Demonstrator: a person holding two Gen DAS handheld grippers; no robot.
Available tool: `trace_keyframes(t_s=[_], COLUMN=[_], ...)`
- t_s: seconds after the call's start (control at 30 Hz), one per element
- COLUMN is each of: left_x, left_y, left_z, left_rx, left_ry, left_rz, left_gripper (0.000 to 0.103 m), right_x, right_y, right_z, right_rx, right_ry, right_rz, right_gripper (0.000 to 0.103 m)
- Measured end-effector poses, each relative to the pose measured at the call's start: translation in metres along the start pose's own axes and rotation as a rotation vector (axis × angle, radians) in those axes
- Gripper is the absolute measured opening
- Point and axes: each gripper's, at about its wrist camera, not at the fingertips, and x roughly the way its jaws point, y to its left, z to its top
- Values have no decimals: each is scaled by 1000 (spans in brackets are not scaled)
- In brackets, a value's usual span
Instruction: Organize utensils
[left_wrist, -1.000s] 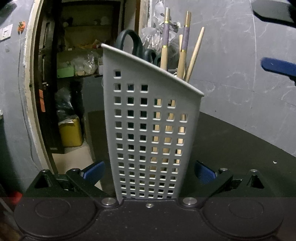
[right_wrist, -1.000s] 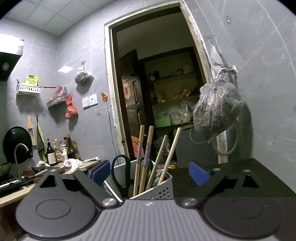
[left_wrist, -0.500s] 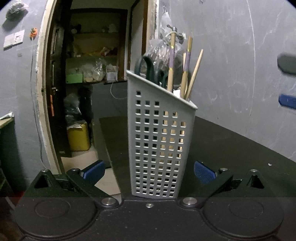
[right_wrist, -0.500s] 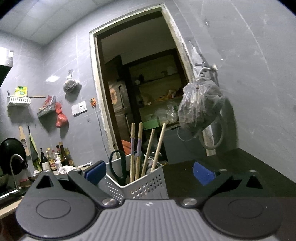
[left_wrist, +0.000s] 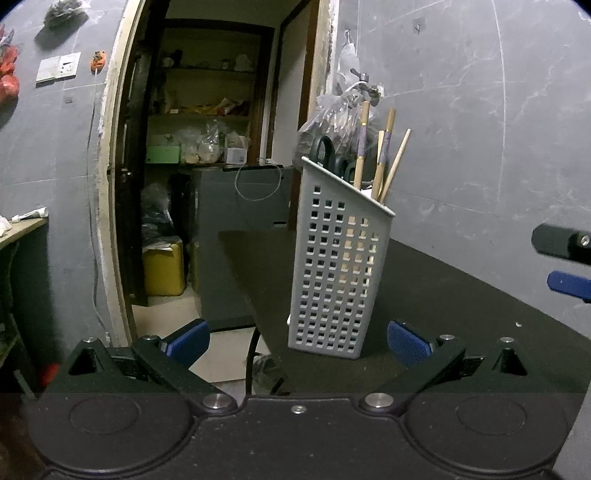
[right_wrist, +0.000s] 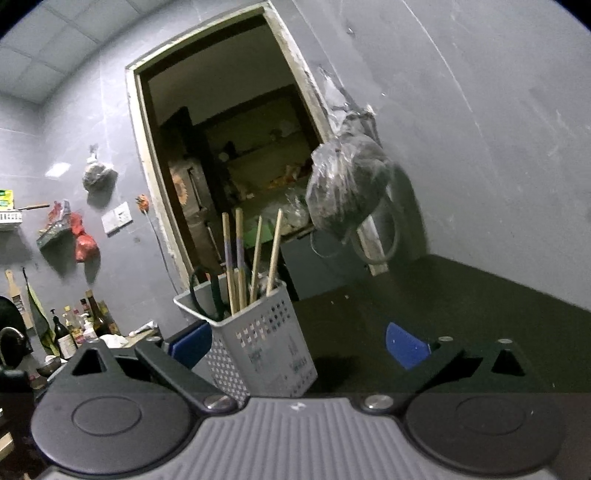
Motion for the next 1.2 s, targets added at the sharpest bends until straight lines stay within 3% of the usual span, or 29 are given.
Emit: trace_keyframes(t_s=[0.2,0.53,1.2], left_x=[-14,-31,-52], left_y=[5,5,-2], left_z=[-7,-22,-27], left_rx=[-8,-5,18], left_ry=[18,73,61], left_rz=[14,18,48], left_gripper=[102,102,102], right_x=[-3,-22,-31], right_y=[0,19,30], right_z=[-16,-33,-57], right_rx=[27,-85,-149], right_ry=[62,95,199], right_rz=[-59,-173,-233], right_gripper=[103,103,103])
